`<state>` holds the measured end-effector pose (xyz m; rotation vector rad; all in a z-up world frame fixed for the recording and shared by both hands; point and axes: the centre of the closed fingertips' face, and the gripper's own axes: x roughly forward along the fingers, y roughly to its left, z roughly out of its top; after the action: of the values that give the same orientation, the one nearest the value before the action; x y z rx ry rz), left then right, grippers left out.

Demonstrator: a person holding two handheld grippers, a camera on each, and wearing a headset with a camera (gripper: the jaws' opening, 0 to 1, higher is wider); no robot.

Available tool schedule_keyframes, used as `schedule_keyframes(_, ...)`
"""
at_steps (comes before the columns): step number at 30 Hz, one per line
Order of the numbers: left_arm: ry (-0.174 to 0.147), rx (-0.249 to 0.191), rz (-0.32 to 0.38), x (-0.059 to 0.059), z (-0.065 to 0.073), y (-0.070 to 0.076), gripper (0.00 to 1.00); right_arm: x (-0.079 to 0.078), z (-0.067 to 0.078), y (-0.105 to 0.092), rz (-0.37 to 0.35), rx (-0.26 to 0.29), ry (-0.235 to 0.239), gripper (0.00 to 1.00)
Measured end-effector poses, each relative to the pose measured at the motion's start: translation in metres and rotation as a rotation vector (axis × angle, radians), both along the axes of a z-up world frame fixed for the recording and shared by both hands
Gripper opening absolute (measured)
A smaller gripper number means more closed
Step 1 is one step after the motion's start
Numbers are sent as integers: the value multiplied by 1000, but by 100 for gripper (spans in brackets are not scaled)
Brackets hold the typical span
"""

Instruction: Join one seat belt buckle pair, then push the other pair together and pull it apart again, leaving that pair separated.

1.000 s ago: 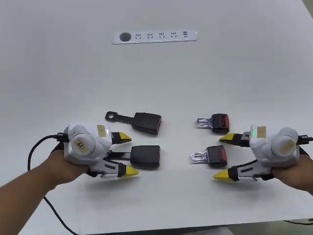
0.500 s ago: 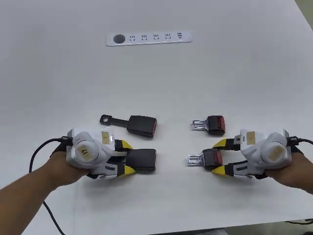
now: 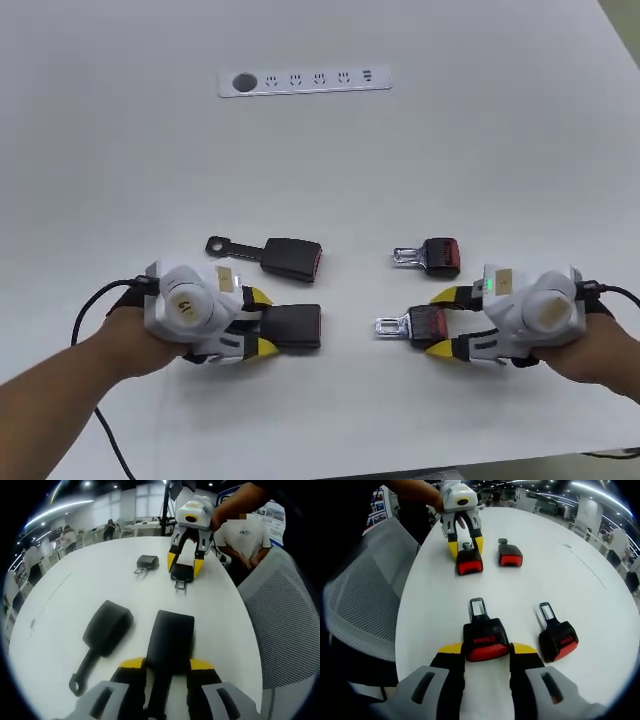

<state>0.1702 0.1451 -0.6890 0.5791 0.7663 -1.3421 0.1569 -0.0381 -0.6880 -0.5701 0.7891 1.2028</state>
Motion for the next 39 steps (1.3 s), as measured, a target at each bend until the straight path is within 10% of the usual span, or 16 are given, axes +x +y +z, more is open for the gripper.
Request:
schedule_keyframes(18,19,20,16,1,1,-2,32,0,3,69,26,65,0,33)
schedule_keyframes(39,18,40,33,2,-1,-8,31,10,-5,90,57,92,7,32)
